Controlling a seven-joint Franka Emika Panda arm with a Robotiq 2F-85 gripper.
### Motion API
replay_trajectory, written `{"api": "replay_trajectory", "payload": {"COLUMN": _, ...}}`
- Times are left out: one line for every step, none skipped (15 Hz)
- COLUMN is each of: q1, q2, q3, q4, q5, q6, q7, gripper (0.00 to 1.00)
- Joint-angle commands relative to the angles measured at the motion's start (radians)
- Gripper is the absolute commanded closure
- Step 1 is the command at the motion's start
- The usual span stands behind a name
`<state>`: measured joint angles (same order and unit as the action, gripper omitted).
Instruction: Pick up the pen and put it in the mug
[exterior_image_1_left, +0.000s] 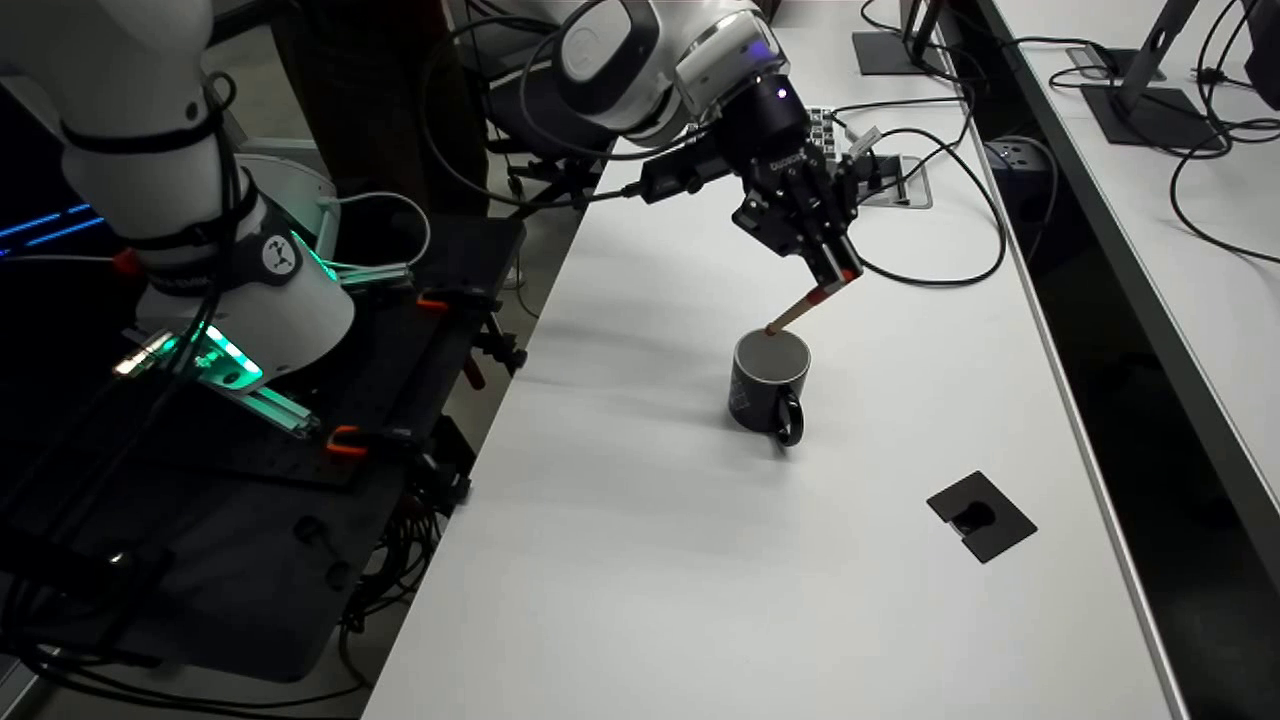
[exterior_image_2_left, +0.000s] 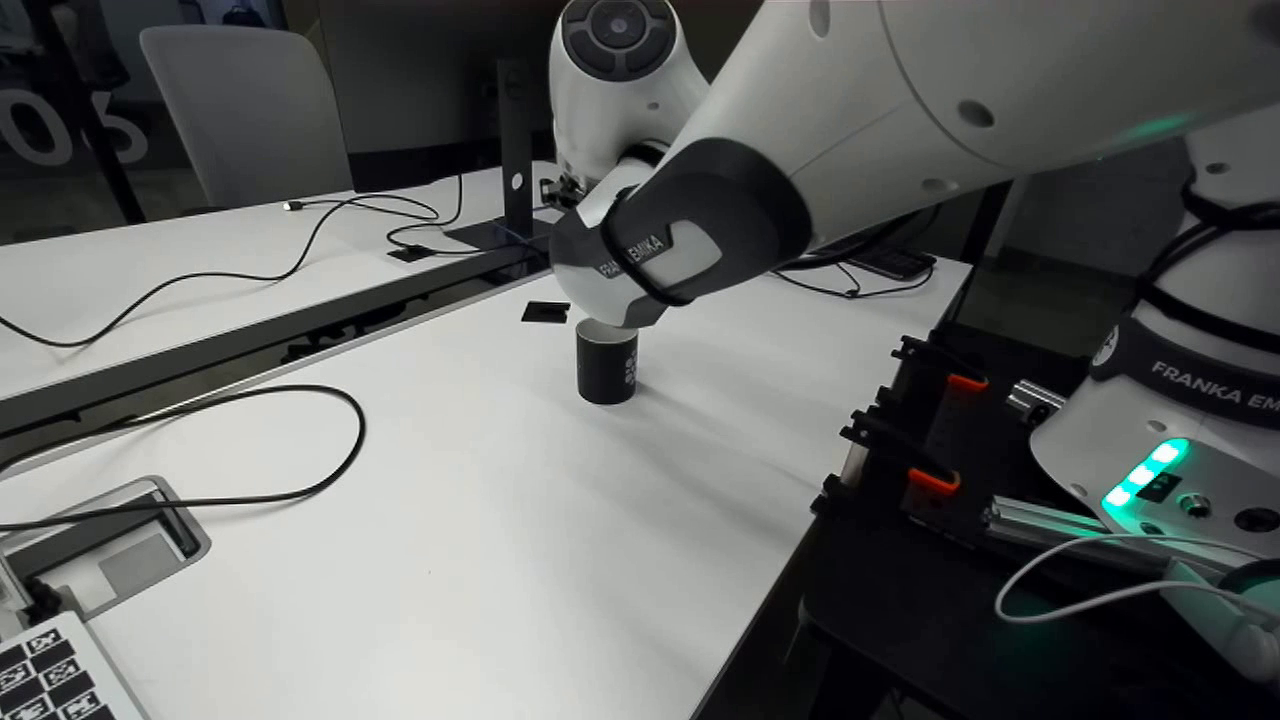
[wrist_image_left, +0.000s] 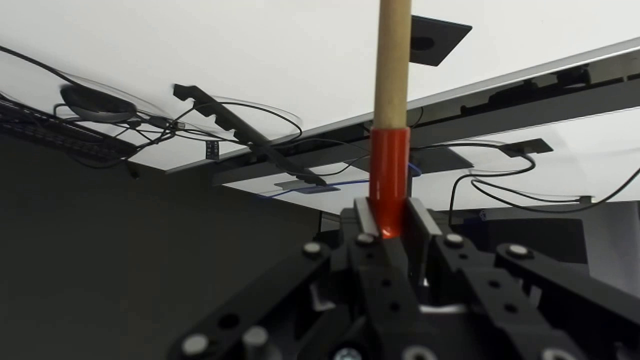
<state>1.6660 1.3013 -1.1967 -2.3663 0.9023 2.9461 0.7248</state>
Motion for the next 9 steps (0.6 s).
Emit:
{"api": "replay_trajectory", "payload": {"q1": 0.010, "q2": 0.011, "q3": -0.021, "q4": -0.004, "q5": -0.080, "q6": -0.005, "q7": 0.074, "gripper": 0.95}}
{"api": "replay_trajectory", "payload": {"q1": 0.009, "q2": 0.010, "q3": -0.022, "q4": -0.005, "q5": -0.095, "q6": -0.004, "q7": 0.086, "gripper": 0.95}}
{"api": "replay_trajectory", "payload": {"q1": 0.008, "q2": 0.008, "q3": -0.023, "q4": -0.005, "q5": -0.111, "q6": -0.004, "q7": 0.100, "gripper": 0.95}}
{"api": "replay_trajectory", "payload": {"q1": 0.008, "q2": 0.006, "q3": -0.023, "q4": -0.007, "q5": -0.123, "q6": -0.003, "q7": 0.109, "gripper": 0.95}}
{"api": "replay_trajectory", "payload": {"q1": 0.007, "q2": 0.004, "q3": -0.023, "q4": -0.008, "q5": -0.136, "q6": -0.001, "q7": 0.120, "gripper": 0.95}}
{"api": "replay_trajectory", "payload": {"q1": 0.007, "q2": 0.002, "q3": -0.023, "q4": -0.008, "q5": -0.148, "q6": 0.000, "q7": 0.131, "gripper": 0.95}}
{"api": "replay_trajectory", "payload": {"q1": 0.008, "q2": 0.003, "q3": -0.025, "q4": -0.009, "q5": -0.161, "q6": -0.006, "q7": 0.142, "gripper": 0.95}}
{"api": "replay_trajectory", "payload": {"q1": -0.008, "q2": -0.021, "q3": -0.007, "q4": -0.008, "q5": -0.168, "q6": 0.017, "q7": 0.132, "gripper": 0.81}}
{"api": "replay_trajectory", "payload": {"q1": -0.008, "q2": -0.021, "q3": -0.007, "q4": -0.009, "q5": -0.177, "q6": 0.017, "q7": 0.141, "gripper": 0.81}}
